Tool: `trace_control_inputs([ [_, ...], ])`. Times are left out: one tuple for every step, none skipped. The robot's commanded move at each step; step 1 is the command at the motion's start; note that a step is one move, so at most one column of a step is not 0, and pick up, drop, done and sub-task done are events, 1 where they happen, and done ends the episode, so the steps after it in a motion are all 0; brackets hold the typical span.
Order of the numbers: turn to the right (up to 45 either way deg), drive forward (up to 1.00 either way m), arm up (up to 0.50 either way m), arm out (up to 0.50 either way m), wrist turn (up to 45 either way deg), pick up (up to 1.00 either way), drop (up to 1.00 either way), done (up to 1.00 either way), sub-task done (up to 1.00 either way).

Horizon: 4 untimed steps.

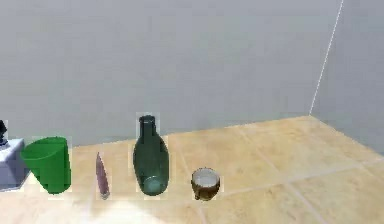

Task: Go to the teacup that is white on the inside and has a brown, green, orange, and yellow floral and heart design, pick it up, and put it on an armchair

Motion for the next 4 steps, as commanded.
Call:
trace_control_inputs([
  [-45.0,0.00,0.00,0.00,0.0,0.00,0.00,0.00,0.00],
  [-33.0,0.00,0.00,0.00,0.0,0.00,0.00,0.00,0.00],
  [0.0,0.00,0.50,0.00,0.0,0.00,0.00,0.00,0.00],
  [0.0,0.00,0.38,0.00,0.0,0.00,0.00,0.00,0.00],
])
